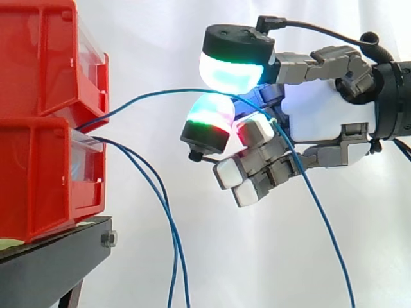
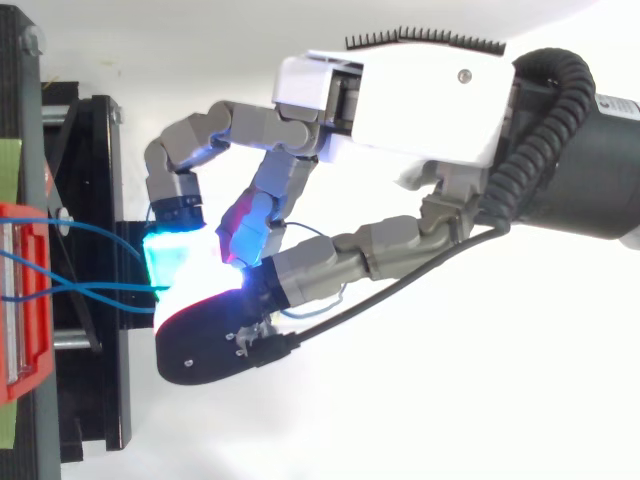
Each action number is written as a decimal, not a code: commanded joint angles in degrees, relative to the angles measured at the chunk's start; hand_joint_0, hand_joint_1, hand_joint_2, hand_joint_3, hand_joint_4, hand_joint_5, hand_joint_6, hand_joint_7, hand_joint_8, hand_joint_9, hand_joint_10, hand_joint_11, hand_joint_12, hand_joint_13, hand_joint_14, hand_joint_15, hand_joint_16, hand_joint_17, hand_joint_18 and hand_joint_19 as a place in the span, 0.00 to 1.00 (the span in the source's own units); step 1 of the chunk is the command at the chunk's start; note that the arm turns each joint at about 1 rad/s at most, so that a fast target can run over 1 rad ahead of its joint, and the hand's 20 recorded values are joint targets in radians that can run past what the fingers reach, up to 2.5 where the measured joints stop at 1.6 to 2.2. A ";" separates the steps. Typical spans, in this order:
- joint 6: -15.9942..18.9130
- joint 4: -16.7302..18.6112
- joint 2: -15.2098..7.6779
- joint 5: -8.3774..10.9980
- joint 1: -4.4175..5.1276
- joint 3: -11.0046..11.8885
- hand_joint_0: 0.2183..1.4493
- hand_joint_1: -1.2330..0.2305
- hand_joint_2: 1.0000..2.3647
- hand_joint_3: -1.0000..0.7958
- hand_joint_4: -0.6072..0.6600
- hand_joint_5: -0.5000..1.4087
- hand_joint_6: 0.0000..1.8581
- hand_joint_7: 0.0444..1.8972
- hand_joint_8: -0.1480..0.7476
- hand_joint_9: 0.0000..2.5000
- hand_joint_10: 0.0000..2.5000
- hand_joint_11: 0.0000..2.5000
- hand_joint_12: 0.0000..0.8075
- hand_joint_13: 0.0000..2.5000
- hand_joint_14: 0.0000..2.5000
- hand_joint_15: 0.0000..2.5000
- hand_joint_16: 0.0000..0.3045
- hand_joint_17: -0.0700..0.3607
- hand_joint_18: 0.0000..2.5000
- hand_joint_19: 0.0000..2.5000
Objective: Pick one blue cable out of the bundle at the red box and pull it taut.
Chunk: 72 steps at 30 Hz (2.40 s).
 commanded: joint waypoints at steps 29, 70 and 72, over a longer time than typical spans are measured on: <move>0.34 -3.51 -0.02 0.19 0.35 -1.14 0.31 0.25 0.02 0.49 0.52 0.27 0.36 0.73 0.52 0.30 0.00 0.00 0.47 0.29 0.00 0.07 0.18 0.45 0.30 0.10; 4.38 0.62 1.12 0.63 1.58 -9.93 0.26 0.43 0.01 0.33 0.61 0.26 0.30 0.76 0.54 0.26 0.00 0.01 0.50 0.23 0.00 0.08 0.20 0.48 0.23 0.12; 4.47 0.62 1.12 0.54 1.49 -9.93 0.26 0.43 0.01 0.33 0.62 0.26 0.30 0.75 0.55 0.27 0.00 0.02 0.50 0.23 0.00 0.08 0.20 0.48 0.23 0.12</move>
